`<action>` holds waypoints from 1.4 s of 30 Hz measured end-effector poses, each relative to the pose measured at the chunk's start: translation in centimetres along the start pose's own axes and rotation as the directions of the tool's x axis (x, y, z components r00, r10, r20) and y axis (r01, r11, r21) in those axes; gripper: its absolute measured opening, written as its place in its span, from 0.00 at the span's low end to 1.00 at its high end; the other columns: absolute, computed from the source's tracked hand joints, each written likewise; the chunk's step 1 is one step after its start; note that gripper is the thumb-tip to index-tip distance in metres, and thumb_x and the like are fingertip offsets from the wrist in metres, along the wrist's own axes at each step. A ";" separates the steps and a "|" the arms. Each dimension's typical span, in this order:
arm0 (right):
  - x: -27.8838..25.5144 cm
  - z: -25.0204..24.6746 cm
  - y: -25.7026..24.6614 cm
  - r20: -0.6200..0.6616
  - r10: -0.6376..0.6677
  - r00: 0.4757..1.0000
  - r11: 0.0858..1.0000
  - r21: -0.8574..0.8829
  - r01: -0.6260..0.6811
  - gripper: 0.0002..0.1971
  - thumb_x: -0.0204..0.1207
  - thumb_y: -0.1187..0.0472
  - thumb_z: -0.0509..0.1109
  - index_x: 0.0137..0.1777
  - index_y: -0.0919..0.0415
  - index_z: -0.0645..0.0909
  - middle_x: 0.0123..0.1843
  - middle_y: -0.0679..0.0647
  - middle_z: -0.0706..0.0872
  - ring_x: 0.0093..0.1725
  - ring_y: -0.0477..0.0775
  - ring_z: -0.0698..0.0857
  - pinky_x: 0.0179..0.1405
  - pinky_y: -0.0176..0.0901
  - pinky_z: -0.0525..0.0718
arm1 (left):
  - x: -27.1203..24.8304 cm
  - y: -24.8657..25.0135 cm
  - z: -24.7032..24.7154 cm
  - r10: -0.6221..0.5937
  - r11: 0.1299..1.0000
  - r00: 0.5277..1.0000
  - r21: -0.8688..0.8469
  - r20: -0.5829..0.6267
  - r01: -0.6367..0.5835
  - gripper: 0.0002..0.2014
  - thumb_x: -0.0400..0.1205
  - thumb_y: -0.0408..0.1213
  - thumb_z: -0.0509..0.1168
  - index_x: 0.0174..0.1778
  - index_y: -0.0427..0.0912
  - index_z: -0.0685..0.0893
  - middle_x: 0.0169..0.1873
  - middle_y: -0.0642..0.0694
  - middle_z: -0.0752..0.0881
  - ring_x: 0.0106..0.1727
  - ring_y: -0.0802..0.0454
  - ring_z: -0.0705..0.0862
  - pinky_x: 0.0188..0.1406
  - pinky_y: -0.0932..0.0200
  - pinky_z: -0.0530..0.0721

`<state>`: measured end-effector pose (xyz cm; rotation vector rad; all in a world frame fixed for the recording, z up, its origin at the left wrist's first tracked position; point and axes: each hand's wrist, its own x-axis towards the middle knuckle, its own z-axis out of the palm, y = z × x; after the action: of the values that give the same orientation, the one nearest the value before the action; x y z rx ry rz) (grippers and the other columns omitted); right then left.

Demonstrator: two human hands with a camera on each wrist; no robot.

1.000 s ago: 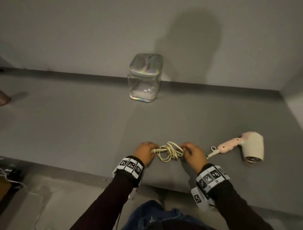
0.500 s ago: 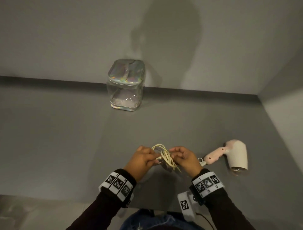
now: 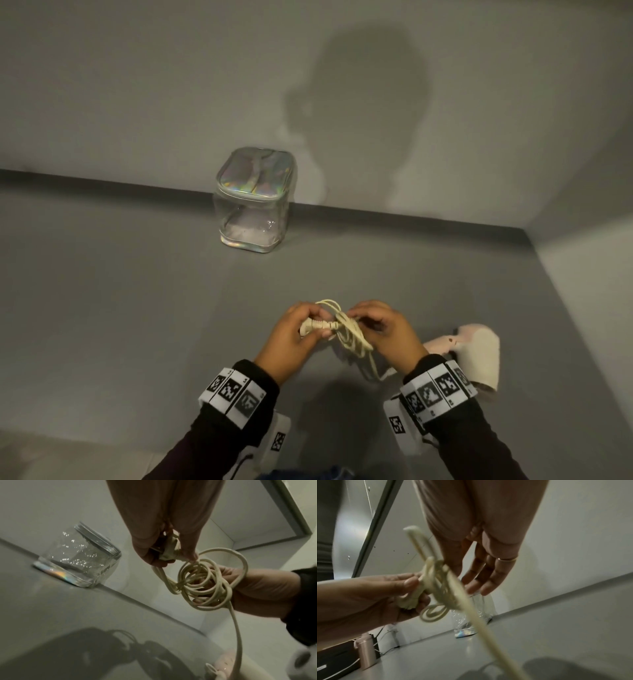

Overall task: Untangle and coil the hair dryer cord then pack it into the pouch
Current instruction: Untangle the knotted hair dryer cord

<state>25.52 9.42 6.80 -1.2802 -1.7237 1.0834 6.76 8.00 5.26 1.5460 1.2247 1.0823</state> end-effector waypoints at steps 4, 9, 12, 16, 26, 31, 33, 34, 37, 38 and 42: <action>-0.1 1.3 -1.2 -0.033 -0.022 0.999 0.997 0.077 0.024 0.13 0.67 0.77 0.71 0.45 0.60 0.88 0.42 0.52 0.84 0.42 0.37 0.84 0.43 0.24 0.79 | 0.4 0.7 0.9 -0.086 0.990 0.993 -0.105 0.079 0.094 0.23 0.73 0.26 0.69 0.53 0.59 0.76 0.37 0.52 0.76 0.36 0.67 0.77 0.44 0.69 0.78; 0.8 0.1 -1.5 -0.037 0.011 0.999 0.999 -0.047 -0.012 0.17 0.69 0.73 0.70 0.40 0.46 0.82 0.39 0.48 0.86 0.41 0.42 0.85 0.41 0.24 0.81 | 1.2 2.0 1.0 0.020 0.978 0.996 0.206 0.087 -0.038 0.21 0.75 0.34 0.67 0.60 0.61 0.76 0.41 0.60 0.74 0.44 0.64 0.77 0.51 0.62 0.74; 1.2 -0.4 -1.3 -0.074 0.011 0.997 0.996 -0.089 -0.018 0.19 0.69 0.72 0.72 0.34 0.43 0.76 0.35 0.43 0.85 0.37 0.37 0.85 0.39 0.25 0.82 | 1.6 3.0 0.9 0.083 0.908 0.990 0.400 0.117 -0.123 0.18 0.77 0.41 0.65 0.61 0.62 0.77 0.50 0.54 0.74 0.52 0.58 0.77 0.56 0.62 0.73; 1.1 -0.6 -1.9 -0.070 0.000 0.998 0.998 -0.059 -0.004 0.18 0.70 0.72 0.71 0.33 0.46 0.75 0.33 0.43 0.85 0.35 0.36 0.85 0.37 0.26 0.82 | 2.4 3.2 0.1 0.252 0.767 0.954 0.567 0.164 -0.300 0.16 0.75 0.50 0.59 0.58 0.63 0.78 0.61 0.50 0.79 0.63 0.53 0.73 0.61 0.53 0.65; 1.2 -1.2 -0.9 -0.108 0.106 0.989 0.993 -0.045 -0.111 0.19 0.76 0.72 0.63 0.38 0.43 0.77 0.33 0.55 0.89 0.34 0.49 0.87 0.37 0.36 0.85 | 3.4 1.5 -0.3 -0.033 0.998 0.996 -0.059 0.086 0.038 0.07 0.74 0.36 0.63 0.37 0.56 0.80 0.36 0.58 0.86 0.40 0.60 0.84 0.46 0.60 0.83; 1.7 -1.4 -0.2 -0.251 0.272 0.929 0.960 0.141 -0.243 0.17 0.75 0.75 0.63 0.37 0.51 0.79 0.34 0.62 0.86 0.29 0.53 0.85 0.28 0.35 0.85 | 3.7 0.7 -1.1 -0.106 0.987 0.993 -0.117 0.061 0.113 0.13 0.74 0.20 0.65 0.37 0.45 0.83 0.29 0.58 0.90 0.33 0.61 0.87 0.40 0.70 0.85; 1.8 -1.6 -0.1 -0.254 0.345 0.903 0.931 0.216 -0.295 0.14 0.75 0.75 0.63 0.38 0.54 0.78 0.36 0.64 0.86 0.30 0.57 0.85 0.26 0.38 0.86 | 3.7 0.7 -1.4 -0.115 0.988 0.992 -0.100 0.052 0.119 0.13 0.74 0.22 0.66 0.38 0.46 0.85 0.27 0.58 0.91 0.29 0.60 0.87 0.37 0.70 0.85; 1.8 -1.6 -0.1 -0.251 0.368 0.895 0.919 0.247 -0.309 0.14 0.76 0.75 0.63 0.38 0.55 0.78 0.35 0.64 0.86 0.28 0.57 0.85 0.25 0.40 0.86 | 3.7 0.7 -1.4 -0.117 0.988 0.993 -0.097 0.037 0.120 0.13 0.74 0.22 0.66 0.38 0.47 0.85 0.26 0.59 0.90 0.28 0.60 0.87 0.35 0.70 0.85; 1.8 -1.7 -0.1 -0.273 0.439 0.856 0.867 0.379 -0.323 0.09 0.77 0.74 0.61 0.41 0.61 0.76 0.28 0.59 0.84 0.20 0.51 0.84 0.20 0.37 0.83 | 3.8 0.4 -1.7 -0.117 0.988 0.992 -0.104 -0.051 0.111 0.14 0.74 0.23 0.67 0.37 0.50 0.85 0.26 0.59 0.90 0.26 0.59 0.87 0.34 0.70 0.85; 1.8 -1.9 -0.1 -0.279 0.457 0.845 0.850 0.417 -0.322 0.07 0.77 0.75 0.60 0.44 0.64 0.76 0.25 0.56 0.84 0.18 0.48 0.83 0.18 0.36 0.82 | 3.8 0.3 -1.6 -0.118 0.989 0.990 -0.096 -0.072 0.111 0.14 0.74 0.23 0.67 0.36 0.50 0.84 0.26 0.59 0.90 0.26 0.59 0.87 0.34 0.70 0.86; 1.7 -2.2 -0.2 -0.269 0.462 0.845 0.837 0.446 -0.315 0.06 0.77 0.76 0.59 0.50 0.68 0.74 0.26 0.57 0.85 0.17 0.46 0.83 0.18 0.33 0.83 | 3.2 -0.6 -1.3 -0.116 0.992 0.984 -0.065 -0.132 0.108 0.13 0.75 0.24 0.67 0.36 0.51 0.82 0.27 0.60 0.90 0.30 0.62 0.87 0.37 0.73 0.84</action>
<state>27.03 11.53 7.97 -1.4986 -0.9210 1.2437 5.77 11.34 5.34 1.3617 1.3440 1.1532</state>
